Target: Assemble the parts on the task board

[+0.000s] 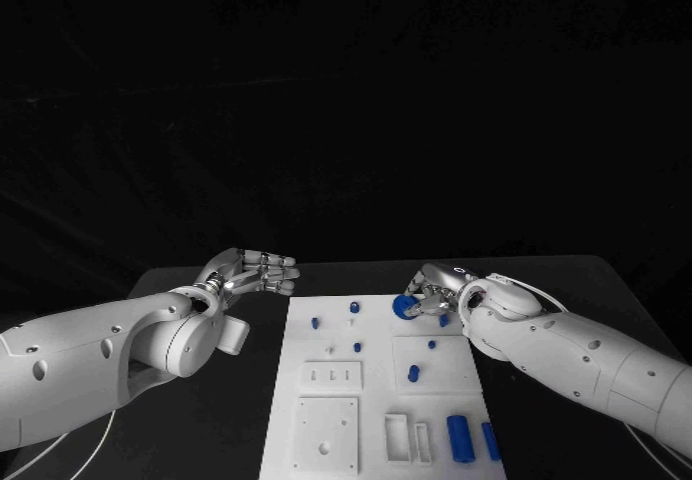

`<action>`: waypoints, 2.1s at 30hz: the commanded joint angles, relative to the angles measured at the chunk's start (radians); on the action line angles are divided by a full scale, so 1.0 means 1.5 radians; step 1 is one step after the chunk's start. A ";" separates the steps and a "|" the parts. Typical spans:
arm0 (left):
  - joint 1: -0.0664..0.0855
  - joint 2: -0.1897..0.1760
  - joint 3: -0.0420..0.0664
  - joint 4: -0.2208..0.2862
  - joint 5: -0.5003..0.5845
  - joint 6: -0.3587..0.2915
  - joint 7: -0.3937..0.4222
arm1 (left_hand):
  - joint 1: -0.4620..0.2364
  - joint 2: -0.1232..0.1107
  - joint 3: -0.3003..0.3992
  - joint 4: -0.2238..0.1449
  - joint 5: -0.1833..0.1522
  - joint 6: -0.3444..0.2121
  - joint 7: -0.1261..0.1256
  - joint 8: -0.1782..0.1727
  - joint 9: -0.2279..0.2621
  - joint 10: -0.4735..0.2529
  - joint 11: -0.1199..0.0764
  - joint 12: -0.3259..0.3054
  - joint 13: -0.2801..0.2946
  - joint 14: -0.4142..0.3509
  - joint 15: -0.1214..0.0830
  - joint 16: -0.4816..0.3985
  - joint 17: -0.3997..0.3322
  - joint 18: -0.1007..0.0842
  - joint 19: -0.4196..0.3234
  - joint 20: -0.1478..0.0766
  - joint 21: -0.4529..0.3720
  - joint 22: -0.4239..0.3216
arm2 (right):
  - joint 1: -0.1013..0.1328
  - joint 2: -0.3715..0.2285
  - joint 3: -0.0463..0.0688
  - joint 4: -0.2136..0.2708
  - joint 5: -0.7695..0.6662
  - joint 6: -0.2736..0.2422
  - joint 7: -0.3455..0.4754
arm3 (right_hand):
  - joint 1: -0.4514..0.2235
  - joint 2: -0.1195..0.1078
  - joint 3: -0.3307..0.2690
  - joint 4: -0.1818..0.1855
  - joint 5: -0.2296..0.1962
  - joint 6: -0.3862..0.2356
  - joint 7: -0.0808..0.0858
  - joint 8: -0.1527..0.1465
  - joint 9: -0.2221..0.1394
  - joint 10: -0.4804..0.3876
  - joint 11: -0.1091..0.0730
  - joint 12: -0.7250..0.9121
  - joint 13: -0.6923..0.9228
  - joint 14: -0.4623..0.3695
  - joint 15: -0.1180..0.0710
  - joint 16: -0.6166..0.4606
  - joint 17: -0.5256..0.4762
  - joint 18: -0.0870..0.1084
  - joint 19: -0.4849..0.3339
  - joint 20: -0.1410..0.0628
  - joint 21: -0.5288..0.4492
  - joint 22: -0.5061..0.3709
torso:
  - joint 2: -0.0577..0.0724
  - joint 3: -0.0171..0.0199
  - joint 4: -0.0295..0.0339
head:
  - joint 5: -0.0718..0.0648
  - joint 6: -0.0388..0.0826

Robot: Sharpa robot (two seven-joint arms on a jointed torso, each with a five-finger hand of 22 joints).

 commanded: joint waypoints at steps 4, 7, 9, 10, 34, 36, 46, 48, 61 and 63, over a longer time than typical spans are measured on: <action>0.001 0.001 0.000 0.000 -0.003 0.010 0.004 | 0.003 -0.004 -0.001 0.000 0.002 -0.003 0.002 -0.001 0.000 -0.005 -0.001 0.000 0.001 -0.003 0.001 -0.004 -0.001 -0.003 0.000 0.000 0.004 -0.001 | -0.002 -0.005 -0.001 0.019 -0.065 -0.044 -0.013 | 0.001 -0.002 0.026 0.004 -0.014 0.030 -0.007 0.004 0.001 0.006 -0.005 0.001 0.002 0.001 -0.007 0.001 0.000 -0.006 0.031 -0.004 0.010 0.067 | 0.000 0.0005 -0.0005 | 0.001 0.000; 0.001 0.000 0.000 0.000 -0.004 0.010 0.004 | 0.002 -0.004 0.000 -0.001 0.003 -0.004 0.003 -0.001 0.000 -0.005 0.000 0.000 0.001 -0.003 0.001 -0.004 -0.001 -0.003 -0.001 0.000 0.006 0.000 | -0.002 -0.008 -0.001 0.035 -0.082 -0.059 -0.018 | 0.002 -0.006 0.033 0.008 -0.018 0.032 -0.008 0.005 0.001 0.007 -0.005 0.000 0.002 0.000 -0.008 0.001 -0.001 -0.007 0.032 -0.005 0.013 0.068 | 0.000 0.0007 -0.0006 | 0.002 0.002; 0.001 0.000 0.000 0.000 -0.004 0.010 0.004 | 0.002 -0.004 0.000 -0.001 0.003 -0.004 0.003 -0.001 0.000 -0.005 0.000 0.000 0.001 -0.003 0.001 -0.004 -0.001 -0.003 -0.001 0.000 0.006 0.000 | -0.002 -0.010 -0.001 0.049 -0.092 -0.069 -0.022 | 0.002 -0.009 0.037 0.013 -0.020 0.033 -0.008 0.005 0.001 0.008 -0.005 -0.001 0.002 0.000 -0.008 0.000 -0.002 -0.007 0.032 -0.005 0.016 0.068 | 0.000 0.0006 -0.0005 | 0.002 0.002; 0.001 0.000 0.000 0.000 -0.004 0.010 0.004 | 0.002 -0.004 0.000 -0.001 0.003 -0.004 0.003 -0.001 0.000 -0.005 0.000 0.000 0.001 -0.003 0.001 -0.004 -0.001 -0.003 -0.001 0.000 0.006 0.000 | -0.002 -0.011 -0.001 0.055 -0.096 -0.073 -0.024 | 0.004 -0.013 0.041 0.018 -0.021 0.033 -0.008 0.005 0.001 0.009 -0.005 -0.002 0.002 0.000 -0.008 0.001 -0.002 -0.008 0.032 -0.006 0.017 0.068 | 0.000 0.0005 -0.0003 | 0.003 0.002; 0.001 0.001 0.000 0.002 -0.004 0.008 0.004 | 0.002 -0.004 0.000 -0.001 0.003 -0.004 0.003 -0.001 0.000 -0.005 0.000 0.000 0.001 -0.003 0.001 -0.004 -0.001 -0.003 -0.001 0.000 0.006 0.000 | -0.002 0.018 -0.026 0.149 -0.177 -0.109 -0.051 | 0.014 -0.037 0.064 0.050 -0.031 0.036 -0.009 0.005 0.001 0.012 -0.004 -0.006 0.002 0.000 -0.009 -0.001 -0.007 -0.010 0.033 -0.006 0.025 0.070 | 0.001 -0.0013 0.0021 | 0.017 0.001; 0.001 0.002 0.000 0.002 -0.004 0.008 0.003 | 0.002 -0.004 0.000 -0.001 0.003 -0.004 0.003 -0.001 0.000 -0.005 0.000 0.000 0.001 -0.003 0.001 -0.004 -0.001 -0.003 -0.001 0.000 0.006 0.000 | -0.002 0.024 -0.031 0.145 -0.179 -0.109 -0.052 | 0.014 -0.037 0.064 0.050 -0.031 0.036 -0.009 0.005 0.001 0.012 -0.004 -0.006 0.002 0.000 -0.009 -0.001 -0.007 -0.010 0.033 -0.006 0.025 0.070 | 0.001 -0.0013 0.0027 | 0.016 0.002; 0.001 0.012 0.000 -0.002 -0.004 0.010 0.003 | 0.002 -0.004 0.000 -0.001 0.003 -0.004 0.003 -0.001 0.000 -0.005 0.000 0.000 0.001 -0.003 0.001 -0.004 -0.001 -0.003 -0.001 0.000 0.006 0.000 | -0.005 0.055 -0.057 0.110 -0.187 -0.109 -0.057 | 0.016 -0.040 0.070 0.053 -0.032 0.034 -0.008 0.005 0.001 0.012 -0.003 -0.007 0.002 0.000 -0.010 -0.002 -0.009 -0.010 0.033 -0.007 0.024 0.069 | 0.002 -0.0024 0.0053 | 0.018 -0.002; 0.001 0.013 0.000 -0.003 -0.004 0.010 0.003 | 0.001 -0.003 0.001 -0.002 0.004 -0.005 0.003 -0.001 0.000 -0.005 0.000 0.000 0.001 -0.003 0.002 -0.004 -0.001 -0.003 -0.003 0.000 0.009 -0.001 | -0.006 0.060 -0.059 0.105 -0.188 -0.108 -0.057 | 0.016 -0.040 0.070 0.053 -0.032 0.034 -0.008 0.005 0.001 0.012 -0.003 -0.007 0.002 0.000 -0.010 -0.002 -0.009 -0.010 0.033 -0.007 0.024 0.069 | 0.002 -0.0022 0.0055 | 0.019 -0.003; 0.001 0.018 0.001 -0.004 -0.004 0.011 0.002 | 0.001 -0.003 0.001 -0.002 0.004 -0.005 0.003 -0.001 0.000 -0.005 0.000 0.000 0.001 -0.003 0.002 -0.004 -0.001 -0.003 -0.003 0.000 0.009 -0.001 | -0.008 0.077 -0.069 0.091 -0.189 -0.100 -0.056 | 0.016 -0.042 0.072 0.054 -0.032 0.033 -0.008 0.005 0.001 0.012 -0.003 -0.007 0.001 0.000 -0.010 -0.002 -0.009 -0.010 0.033 -0.007 0.025 0.070 | 0.002 -0.0009 0.0036 | 0.023 -0.004; 0.001 0.018 0.001 -0.004 -0.004 0.011 0.002 | 0.001 -0.003 0.001 -0.002 0.004 -0.005 0.003 -0.001 0.000 -0.005 0.000 0.000 0.001 -0.003 0.002 -0.004 -0.001 -0.003 -0.003 0.000 0.009 -0.001 | -0.008 0.079 -0.070 0.089 -0.189 -0.099 -0.056 | 0.016 -0.043 0.072 0.054 -0.033 0.032 -0.007 0.005 0.001 0.011 -0.003 -0.008 0.001 0.000 -0.010 -0.003 -0.010 -0.010 0.033 -0.007 0.024 0.069 | 0.002 -0.0009 0.0041 | 0.024 -0.004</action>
